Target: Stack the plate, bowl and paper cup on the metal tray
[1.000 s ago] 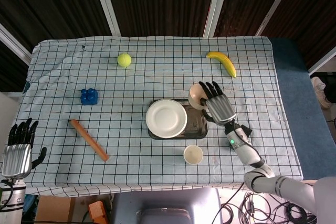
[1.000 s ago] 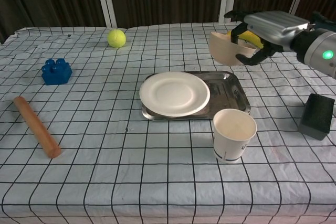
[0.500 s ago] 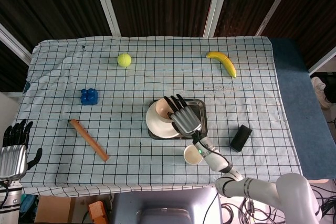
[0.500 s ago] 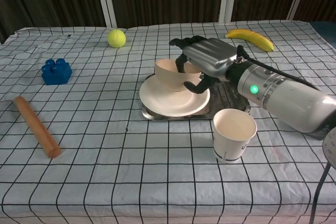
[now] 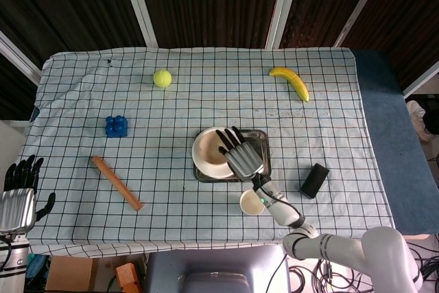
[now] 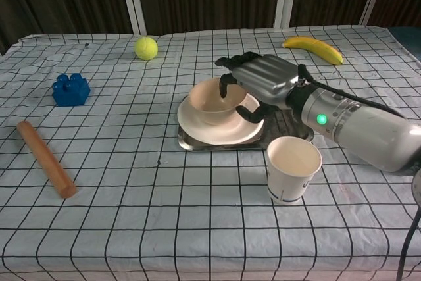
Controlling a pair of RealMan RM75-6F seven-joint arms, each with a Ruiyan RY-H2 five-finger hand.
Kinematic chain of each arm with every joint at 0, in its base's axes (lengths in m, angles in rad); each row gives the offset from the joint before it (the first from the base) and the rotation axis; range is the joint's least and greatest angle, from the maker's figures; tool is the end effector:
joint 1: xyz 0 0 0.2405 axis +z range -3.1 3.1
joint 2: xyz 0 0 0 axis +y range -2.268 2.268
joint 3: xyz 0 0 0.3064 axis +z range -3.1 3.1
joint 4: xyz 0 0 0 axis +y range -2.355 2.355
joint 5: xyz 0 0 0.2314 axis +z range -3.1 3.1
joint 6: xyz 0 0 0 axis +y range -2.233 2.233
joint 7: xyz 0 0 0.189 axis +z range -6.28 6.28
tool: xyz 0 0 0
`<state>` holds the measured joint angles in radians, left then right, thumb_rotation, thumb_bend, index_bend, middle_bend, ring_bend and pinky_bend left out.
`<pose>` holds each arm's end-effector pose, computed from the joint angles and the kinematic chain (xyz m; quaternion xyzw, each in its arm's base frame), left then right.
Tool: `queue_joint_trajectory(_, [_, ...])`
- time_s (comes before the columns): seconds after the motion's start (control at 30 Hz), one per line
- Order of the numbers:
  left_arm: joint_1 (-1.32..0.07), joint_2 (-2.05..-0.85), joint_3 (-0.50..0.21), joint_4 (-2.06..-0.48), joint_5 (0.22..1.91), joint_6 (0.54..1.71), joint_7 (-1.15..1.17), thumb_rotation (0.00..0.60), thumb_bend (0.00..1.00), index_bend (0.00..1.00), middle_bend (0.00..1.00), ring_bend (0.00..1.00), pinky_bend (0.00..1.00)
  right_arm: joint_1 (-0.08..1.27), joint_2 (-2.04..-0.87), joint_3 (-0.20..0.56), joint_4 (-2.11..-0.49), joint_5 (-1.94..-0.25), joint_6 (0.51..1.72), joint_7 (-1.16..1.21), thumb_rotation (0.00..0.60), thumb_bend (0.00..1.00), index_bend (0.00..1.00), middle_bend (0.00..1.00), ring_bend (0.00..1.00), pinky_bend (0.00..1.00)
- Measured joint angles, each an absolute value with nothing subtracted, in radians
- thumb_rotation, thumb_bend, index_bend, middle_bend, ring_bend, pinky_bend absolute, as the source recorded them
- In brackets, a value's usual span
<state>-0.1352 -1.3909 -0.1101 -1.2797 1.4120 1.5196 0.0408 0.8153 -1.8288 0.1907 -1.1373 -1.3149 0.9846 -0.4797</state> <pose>-0.4013 0.2662 0.1155 -0.5626 -0.3423 -0.3840 0.6472 -0.1276 -0.4332 -0.1285 0.7938 -0.2154 0.3675 0.4341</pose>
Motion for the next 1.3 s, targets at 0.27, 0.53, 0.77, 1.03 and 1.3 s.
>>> queue_joint_trajectory(0.27, [-0.135,-1.388,-0.113,-1.290,1.414,1.520,0.052,0.600,0.34,0.00,0.00,0.00,0.00,0.779,-1.725,0.178,-1.267,-1.312,1.014,-0.504,0.600,0.31,0.13,0.00,0.00,0.00])
queue_joint_trajectory(0.53, [-0.140,-1.388,-0.119,-1.296,1.408,1.511,0.067,0.600,0.34,0.00,0.00,0.00,0.00,0.688,-1.500,0.087,-1.526,-1.435,1.109,-0.428,0.600,0.26,0.13,0.00,0.00,0.00])
queue_joint_trajectory(0.77, [-0.146,-1.397,-0.122,-1.297,1.405,1.502,0.088,0.600,0.34,0.00,0.00,0.00,0.00,0.597,-1.302,-0.059,-1.671,-1.614,1.188,-0.355,0.600,0.24,0.14,0.00,0.00,0.00])
queue_joint_trajectory(1.03, [-0.150,-1.406,-0.122,-1.293,1.404,1.495,0.100,0.600,0.34,0.00,0.00,0.00,0.00,0.550,-1.276,-0.136,-1.652,-1.696,1.183,-0.306,0.600,0.24,0.20,0.00,0.00,0.00])
queue_joint_trajectory(1.3, [-0.143,-1.409,-0.118,-1.289,1.404,1.499,0.092,0.600,0.34,0.00,0.00,0.00,0.00,0.554,-1.349,-0.131,-1.588,-1.708,1.123,-0.280,0.600,0.24,0.29,0.00,0.00,0.00])
